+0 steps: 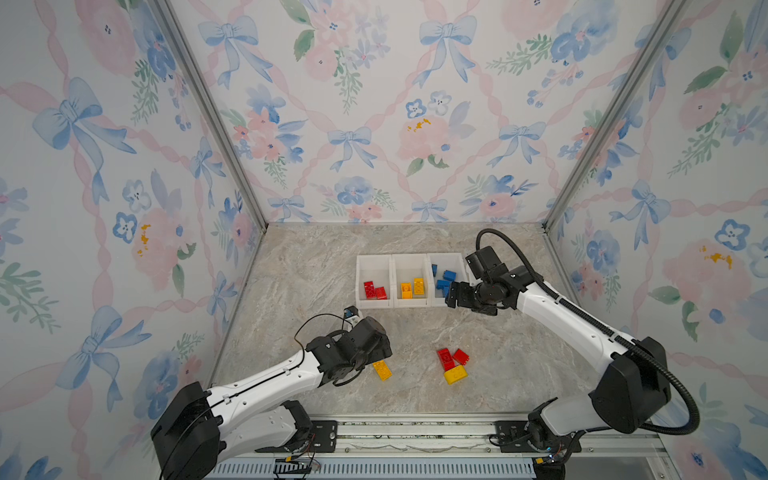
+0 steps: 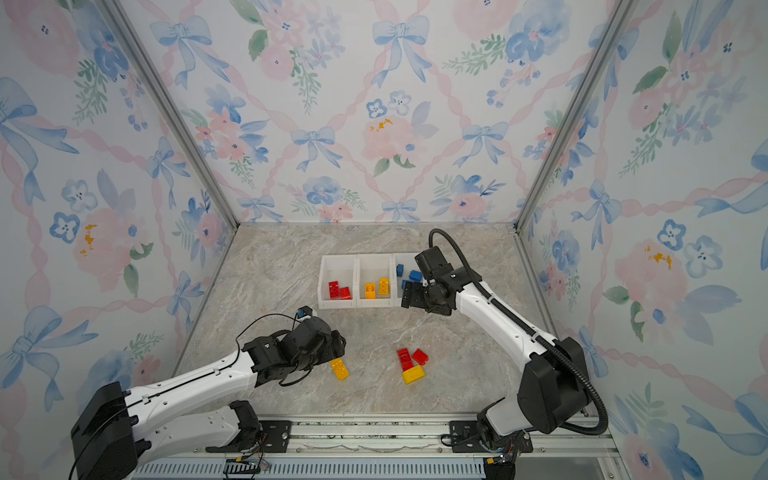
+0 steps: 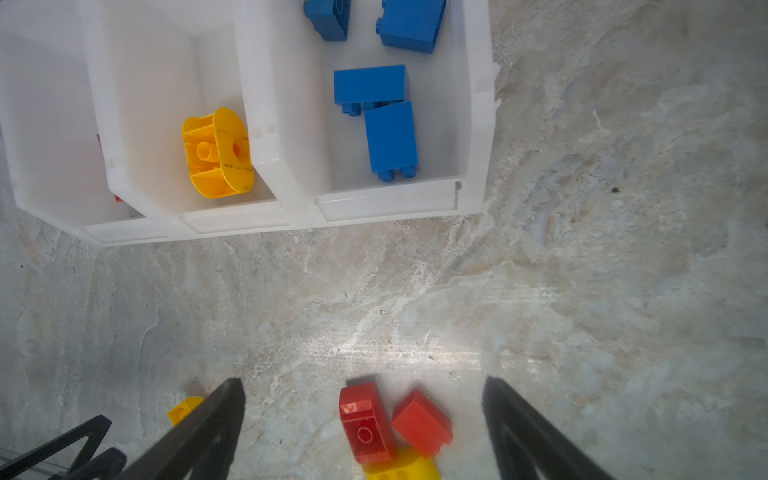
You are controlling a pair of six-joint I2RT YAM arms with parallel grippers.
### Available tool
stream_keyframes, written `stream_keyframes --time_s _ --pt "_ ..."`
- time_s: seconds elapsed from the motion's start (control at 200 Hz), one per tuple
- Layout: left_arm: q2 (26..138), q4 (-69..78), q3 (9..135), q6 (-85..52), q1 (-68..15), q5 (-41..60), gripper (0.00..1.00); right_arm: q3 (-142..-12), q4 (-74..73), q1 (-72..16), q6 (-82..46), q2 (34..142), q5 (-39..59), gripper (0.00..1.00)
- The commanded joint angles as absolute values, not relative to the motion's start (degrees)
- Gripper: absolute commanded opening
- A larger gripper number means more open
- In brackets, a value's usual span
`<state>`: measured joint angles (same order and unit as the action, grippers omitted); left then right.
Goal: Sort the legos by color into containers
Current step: 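Grasp the loose yellow brick with the left gripper while the right gripper withdraws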
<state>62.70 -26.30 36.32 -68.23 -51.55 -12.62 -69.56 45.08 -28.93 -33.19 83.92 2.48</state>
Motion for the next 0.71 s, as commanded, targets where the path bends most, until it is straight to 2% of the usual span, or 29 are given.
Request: stream_keyframes --time_s 0.0,0.205,0.7 --pt "65.2 -30.8 38.2 -76.3 -54.2 -12.6 0.87 -67.4 48.4 -28.3 -29.1 80.9 4.8 0.94" --pt "71.9 -31.6 40.8 -80.1 -58.0 -11.9 0.81 -63.8 47.5 -24.7 -27.0 78.4 8.5 0.95" --pt "81.5 -31.5 43.6 -78.6 -57.2 -9.9 0.73 -63.7 48.2 -19.9 -24.6 77.5 10.9 0.95"
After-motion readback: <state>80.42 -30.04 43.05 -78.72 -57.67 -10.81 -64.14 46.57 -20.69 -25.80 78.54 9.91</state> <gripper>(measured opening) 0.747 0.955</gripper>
